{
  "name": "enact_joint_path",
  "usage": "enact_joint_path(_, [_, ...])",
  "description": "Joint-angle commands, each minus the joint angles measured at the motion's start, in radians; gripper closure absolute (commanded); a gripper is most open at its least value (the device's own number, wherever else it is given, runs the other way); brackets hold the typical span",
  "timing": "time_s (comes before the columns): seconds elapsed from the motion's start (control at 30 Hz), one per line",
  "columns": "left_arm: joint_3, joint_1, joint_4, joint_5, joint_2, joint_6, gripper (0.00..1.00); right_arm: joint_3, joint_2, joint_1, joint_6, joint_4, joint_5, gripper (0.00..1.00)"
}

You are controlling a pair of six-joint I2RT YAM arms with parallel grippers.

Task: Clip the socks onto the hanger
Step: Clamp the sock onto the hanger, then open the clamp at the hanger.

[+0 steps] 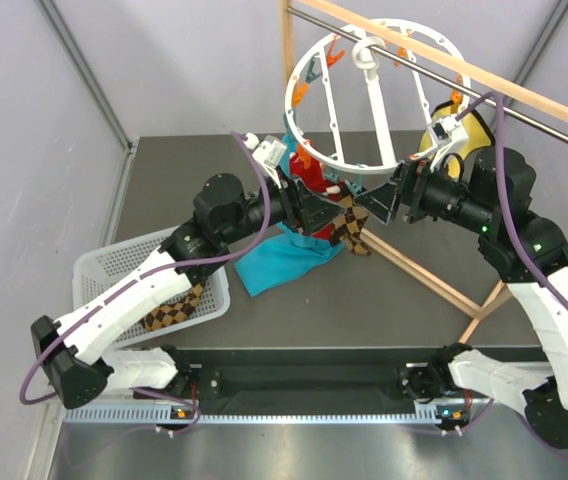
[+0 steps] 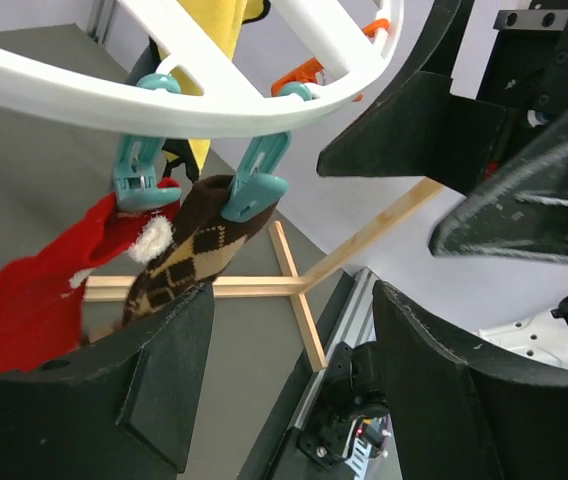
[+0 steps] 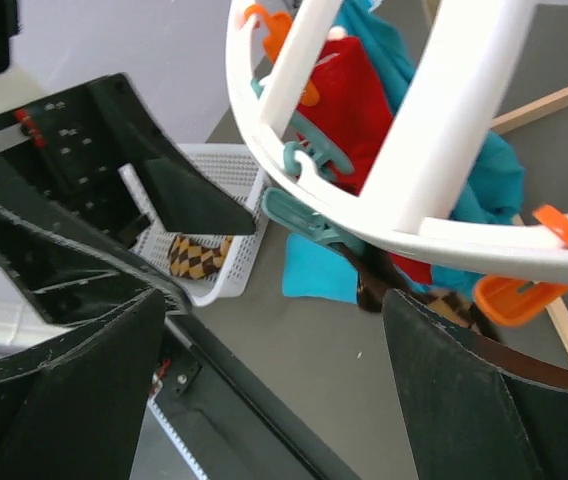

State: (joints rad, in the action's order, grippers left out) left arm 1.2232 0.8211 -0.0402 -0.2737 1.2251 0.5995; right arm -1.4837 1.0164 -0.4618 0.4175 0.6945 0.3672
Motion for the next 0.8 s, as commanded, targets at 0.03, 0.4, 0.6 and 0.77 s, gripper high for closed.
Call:
enact_joint_path(0.03, [-0.008, 0.0, 0.016, -0.005, -0.073, 0.011, 0.34, -0.085, -0.042, -0.003, -0.052, 0.074, -0.118, 0.12])
enact_joint_path(0.4, [0.093, 0.13, 0.068, -0.107, 0.06, 0.048, 0.45, -0.2, -0.091, -0.003, -0.143, 0.23, -0.243, 0.21])
enact_joint_path(0.6, [0.153, 0.308, -0.036, 0.019, 0.21, -0.052, 0.41, -0.249, -0.062, -0.003, -0.21, 0.299, -0.399, 0.31])
enact_joint_path(0.77, [0.193, 0.32, 0.002, 0.309, 0.324, -0.072, 0.39, -0.262, -0.05, -0.003, -0.224, 0.315, -0.444, 0.32])
